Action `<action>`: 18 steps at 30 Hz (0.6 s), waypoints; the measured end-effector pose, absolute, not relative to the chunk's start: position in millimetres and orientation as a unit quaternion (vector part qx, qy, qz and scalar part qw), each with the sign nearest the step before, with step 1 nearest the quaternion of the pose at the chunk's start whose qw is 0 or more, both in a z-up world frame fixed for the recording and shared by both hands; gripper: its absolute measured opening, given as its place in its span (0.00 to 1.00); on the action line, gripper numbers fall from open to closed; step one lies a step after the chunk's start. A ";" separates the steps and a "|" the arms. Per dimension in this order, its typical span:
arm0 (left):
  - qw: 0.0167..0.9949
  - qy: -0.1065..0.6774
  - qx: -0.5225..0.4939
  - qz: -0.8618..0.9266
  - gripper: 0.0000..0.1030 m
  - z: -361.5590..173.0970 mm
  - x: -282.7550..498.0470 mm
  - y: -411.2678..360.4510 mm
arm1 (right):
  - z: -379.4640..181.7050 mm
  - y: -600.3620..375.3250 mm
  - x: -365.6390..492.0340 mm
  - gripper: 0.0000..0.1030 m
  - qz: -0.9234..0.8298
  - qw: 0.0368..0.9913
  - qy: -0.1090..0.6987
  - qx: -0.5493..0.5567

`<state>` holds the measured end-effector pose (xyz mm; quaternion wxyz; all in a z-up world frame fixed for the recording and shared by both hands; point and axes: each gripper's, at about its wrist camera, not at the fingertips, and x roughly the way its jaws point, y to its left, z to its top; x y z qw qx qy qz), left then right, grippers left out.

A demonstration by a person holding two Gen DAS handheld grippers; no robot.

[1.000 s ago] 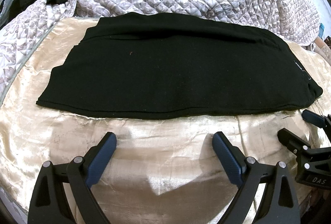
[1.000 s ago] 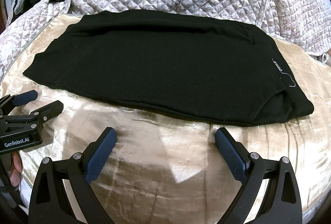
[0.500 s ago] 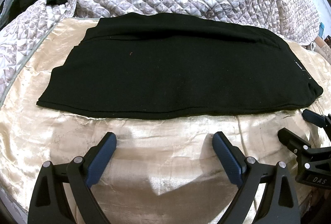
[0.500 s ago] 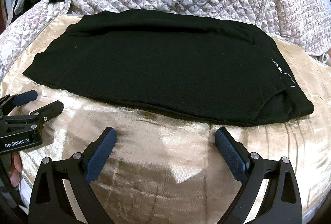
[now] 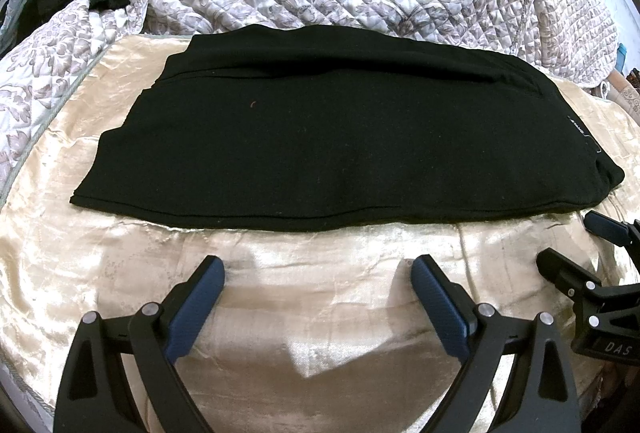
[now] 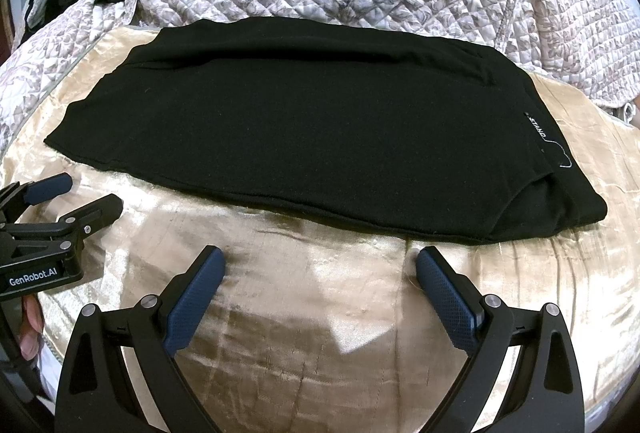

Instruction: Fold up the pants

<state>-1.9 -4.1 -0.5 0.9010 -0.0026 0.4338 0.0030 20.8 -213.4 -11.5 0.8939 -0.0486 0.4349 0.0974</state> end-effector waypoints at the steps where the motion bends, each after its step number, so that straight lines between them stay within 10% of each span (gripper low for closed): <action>1: 0.901 0.434 -0.002 0.003 0.93 -0.6 -2.0 -4.2 | -11.5 -213.1 21.4 0.94 0.098 0.893 0.436 -0.049; 18: 0.901 0.433 -0.002 0.002 0.94 -0.7 -1.9 -4.3 | -11.6 -214.1 21.5 0.94 0.101 0.892 0.437 -0.051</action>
